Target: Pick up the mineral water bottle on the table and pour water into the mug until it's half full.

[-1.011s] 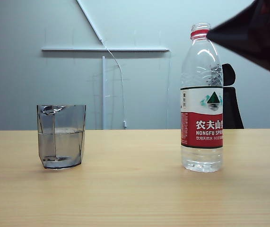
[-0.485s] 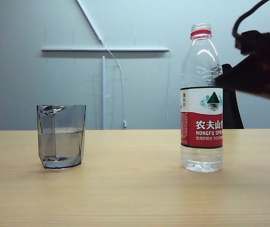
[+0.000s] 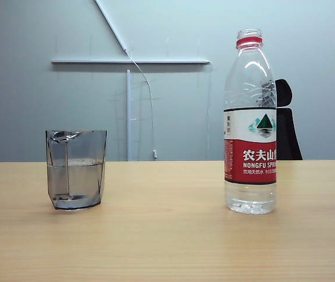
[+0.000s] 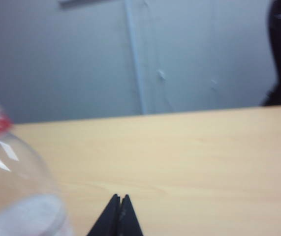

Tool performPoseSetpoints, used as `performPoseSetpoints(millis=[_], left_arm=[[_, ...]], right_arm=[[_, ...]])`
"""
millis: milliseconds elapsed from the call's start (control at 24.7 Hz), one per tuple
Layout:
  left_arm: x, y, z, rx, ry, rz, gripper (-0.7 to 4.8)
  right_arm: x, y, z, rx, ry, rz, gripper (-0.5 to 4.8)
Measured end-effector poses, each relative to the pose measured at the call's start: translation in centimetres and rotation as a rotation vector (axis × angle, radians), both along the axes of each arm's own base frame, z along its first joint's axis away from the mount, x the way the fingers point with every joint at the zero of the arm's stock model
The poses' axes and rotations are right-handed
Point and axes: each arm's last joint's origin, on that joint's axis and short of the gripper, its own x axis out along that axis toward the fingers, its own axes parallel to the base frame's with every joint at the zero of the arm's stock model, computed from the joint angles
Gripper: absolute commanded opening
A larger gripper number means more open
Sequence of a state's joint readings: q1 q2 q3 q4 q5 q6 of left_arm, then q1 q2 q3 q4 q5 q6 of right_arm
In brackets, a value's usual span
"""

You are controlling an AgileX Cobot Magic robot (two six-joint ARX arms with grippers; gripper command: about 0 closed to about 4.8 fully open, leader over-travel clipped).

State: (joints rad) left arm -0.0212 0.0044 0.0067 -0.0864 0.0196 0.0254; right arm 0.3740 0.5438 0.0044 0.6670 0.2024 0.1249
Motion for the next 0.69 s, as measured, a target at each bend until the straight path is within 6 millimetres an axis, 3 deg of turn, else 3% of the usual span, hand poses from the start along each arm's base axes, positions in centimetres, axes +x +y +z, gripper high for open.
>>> performPoseSetpoints(millis=[243,687], left_arm=[[0.0,0.0,0.0,0.0,0.0,0.0,-0.02],[0.0,0.0,0.0,0.0,0.0,0.0,-0.02]], right_arm=[[-1.3,-2.6,-1.3,-0.043,0.143,-0.173,-0.08],[-2.7,-3.2,-1.2,-0.152,0.098,-0.144,-0.09]])
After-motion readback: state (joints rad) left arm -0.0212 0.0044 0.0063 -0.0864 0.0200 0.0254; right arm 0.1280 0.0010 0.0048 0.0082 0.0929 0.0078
